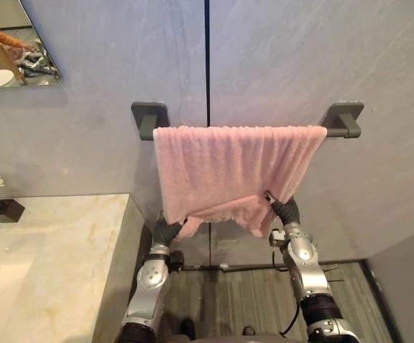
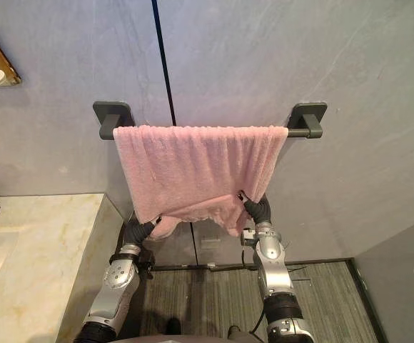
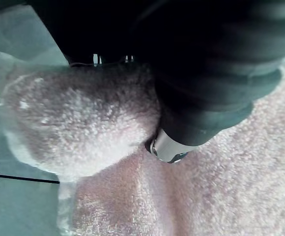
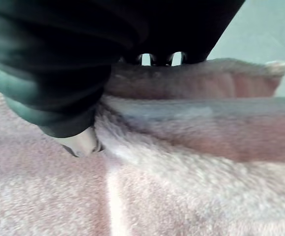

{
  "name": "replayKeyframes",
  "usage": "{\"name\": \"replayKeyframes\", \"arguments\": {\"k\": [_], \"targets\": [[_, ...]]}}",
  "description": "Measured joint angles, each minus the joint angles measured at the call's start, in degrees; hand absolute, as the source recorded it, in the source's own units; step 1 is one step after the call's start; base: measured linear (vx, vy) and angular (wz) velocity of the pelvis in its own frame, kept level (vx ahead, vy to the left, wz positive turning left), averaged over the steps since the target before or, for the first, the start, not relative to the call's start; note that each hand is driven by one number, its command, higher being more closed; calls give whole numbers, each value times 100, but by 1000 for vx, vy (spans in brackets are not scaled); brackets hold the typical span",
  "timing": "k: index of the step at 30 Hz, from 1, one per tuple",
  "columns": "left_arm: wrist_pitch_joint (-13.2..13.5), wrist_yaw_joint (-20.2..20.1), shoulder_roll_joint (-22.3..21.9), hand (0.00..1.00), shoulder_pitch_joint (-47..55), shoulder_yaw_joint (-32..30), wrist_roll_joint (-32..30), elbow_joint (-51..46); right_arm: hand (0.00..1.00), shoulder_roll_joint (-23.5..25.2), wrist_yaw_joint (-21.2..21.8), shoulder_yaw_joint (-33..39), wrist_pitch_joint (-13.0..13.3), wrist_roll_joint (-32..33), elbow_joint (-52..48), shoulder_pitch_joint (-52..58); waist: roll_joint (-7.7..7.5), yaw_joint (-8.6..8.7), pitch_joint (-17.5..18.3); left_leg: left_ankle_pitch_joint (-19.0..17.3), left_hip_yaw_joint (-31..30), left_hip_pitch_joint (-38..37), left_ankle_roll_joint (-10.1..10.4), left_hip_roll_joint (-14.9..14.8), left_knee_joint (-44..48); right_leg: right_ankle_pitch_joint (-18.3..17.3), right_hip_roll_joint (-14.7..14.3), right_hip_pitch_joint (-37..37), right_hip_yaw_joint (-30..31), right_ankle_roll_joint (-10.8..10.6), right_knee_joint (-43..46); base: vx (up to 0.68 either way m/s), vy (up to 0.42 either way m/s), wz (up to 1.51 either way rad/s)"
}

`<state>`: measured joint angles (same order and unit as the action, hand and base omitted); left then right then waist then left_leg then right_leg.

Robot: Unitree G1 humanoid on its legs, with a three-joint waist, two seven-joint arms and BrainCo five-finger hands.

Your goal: Organize washtable

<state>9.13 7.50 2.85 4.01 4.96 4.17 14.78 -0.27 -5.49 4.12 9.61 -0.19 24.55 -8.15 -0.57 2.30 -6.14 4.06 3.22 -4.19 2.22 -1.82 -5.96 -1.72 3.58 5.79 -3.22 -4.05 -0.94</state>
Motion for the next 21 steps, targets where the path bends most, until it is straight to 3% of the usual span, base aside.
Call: {"name": "replayKeyframes", "arguments": {"k": [5, 10, 21], "targets": [[-164, 39, -26, 0, 86, -194, 59, 408, 0, 1, -212, 51, -30, -92, 166, 135, -3, -4, 0, -3, 16, -3, -4, -3, 0, -3, 0, 26, -2, 5, -46, 0, 0, 0], [-360, 167, -15, 0, 408, -373, 204, 665, 0, -4, -369, 335, -220, -95, 346, 255, -66, -19, -20, -31, 25, -27, -2, -3, 0, 14, 3, 105, -36, 31, -120, 13, -10, 3], [-386, 290, 87, 0, 609, -559, 249, 729, 0, -23, -450, 440, -576, -85, 471, 759, -67, -26, -27, -44, 29, -129, -10, -10, 0, 6, 39, 217, -100, 20, -125, -22, -12, 0]]}}
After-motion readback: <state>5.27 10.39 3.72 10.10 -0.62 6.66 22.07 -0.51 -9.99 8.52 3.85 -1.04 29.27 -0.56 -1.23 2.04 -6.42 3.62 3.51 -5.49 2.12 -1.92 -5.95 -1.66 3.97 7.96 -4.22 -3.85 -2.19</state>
